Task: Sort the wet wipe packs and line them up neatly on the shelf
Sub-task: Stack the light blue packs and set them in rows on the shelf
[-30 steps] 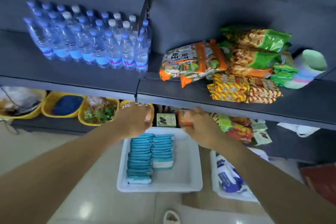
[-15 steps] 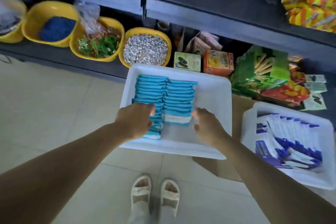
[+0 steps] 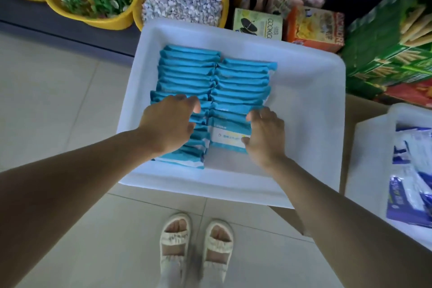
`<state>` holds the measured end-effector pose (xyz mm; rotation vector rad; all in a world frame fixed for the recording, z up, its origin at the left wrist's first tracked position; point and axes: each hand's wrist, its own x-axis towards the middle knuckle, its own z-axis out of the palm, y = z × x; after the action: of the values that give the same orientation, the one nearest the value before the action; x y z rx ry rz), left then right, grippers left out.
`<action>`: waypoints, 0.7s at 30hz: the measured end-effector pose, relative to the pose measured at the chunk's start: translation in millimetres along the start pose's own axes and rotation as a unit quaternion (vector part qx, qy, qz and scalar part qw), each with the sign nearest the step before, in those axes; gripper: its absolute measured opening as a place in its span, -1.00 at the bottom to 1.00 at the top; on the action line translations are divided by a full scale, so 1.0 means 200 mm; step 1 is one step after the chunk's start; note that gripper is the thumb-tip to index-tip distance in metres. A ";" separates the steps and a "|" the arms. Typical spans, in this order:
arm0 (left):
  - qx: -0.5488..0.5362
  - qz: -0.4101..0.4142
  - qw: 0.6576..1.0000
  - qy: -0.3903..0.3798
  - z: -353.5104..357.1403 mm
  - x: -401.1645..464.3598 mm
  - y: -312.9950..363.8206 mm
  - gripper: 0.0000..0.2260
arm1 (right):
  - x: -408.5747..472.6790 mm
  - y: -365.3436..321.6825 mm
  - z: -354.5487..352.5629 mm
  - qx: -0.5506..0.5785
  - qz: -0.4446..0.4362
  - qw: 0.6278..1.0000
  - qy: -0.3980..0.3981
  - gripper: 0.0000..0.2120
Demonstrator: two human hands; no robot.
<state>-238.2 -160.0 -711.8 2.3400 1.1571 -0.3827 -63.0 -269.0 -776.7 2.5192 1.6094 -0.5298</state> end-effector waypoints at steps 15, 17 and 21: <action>0.046 0.046 0.998 0.024 0.12 0.17 0.12 -0.68 | -0.12 0.20 0.08 0.042 -0.063 0.997 0.013 -0.68; 0.067 0.058 0.996 0.028 0.15 0.19 0.15 -0.66 | -0.13 0.27 0.03 0.077 -0.036 0.996 0.028 -0.77; 0.100 0.078 0.991 0.039 0.22 0.24 0.18 -0.65 | -0.11 0.38 -0.06 0.084 0.011 0.996 0.001 -0.84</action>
<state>-181.9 -170.2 -759.9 2.6209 1.0014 -0.3679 -0.7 -318.2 -764.5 2.6524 1.6001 -0.6861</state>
